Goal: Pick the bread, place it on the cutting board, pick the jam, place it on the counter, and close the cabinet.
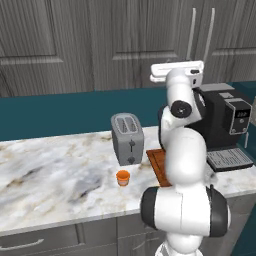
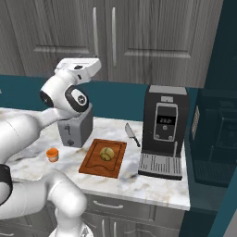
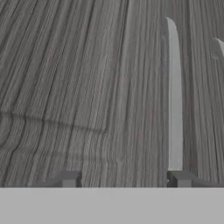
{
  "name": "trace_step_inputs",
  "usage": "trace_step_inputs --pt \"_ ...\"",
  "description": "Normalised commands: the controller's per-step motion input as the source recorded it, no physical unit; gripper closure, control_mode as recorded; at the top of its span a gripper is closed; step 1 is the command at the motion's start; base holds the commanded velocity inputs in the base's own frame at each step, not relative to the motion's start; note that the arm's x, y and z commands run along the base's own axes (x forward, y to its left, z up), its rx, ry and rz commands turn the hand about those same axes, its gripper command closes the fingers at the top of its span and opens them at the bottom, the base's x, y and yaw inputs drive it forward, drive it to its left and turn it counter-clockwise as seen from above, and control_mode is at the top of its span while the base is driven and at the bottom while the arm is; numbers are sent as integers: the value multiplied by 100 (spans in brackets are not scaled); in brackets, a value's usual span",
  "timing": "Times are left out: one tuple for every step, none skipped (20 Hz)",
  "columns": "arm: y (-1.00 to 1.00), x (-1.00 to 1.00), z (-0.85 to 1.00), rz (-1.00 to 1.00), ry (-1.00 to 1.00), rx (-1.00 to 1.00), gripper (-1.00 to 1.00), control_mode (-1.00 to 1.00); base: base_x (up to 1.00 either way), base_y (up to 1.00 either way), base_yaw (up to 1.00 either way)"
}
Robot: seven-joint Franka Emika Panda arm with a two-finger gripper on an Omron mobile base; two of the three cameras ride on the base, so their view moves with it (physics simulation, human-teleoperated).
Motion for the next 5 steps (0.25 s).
trace_step_inputs --pt "0 36 -4 0 0 0 -100 -100 0 0 0" --pt "0 33 -4 0 0 0 -100 -100 0 0 0" --pt "0 26 -1 0 0 0 -100 -100 0 0 0" --pt "0 21 -1 0 0 0 -100 -100 0 0 0" --pt "0 13 0 0 0 0 -100 -100 0 0 0"
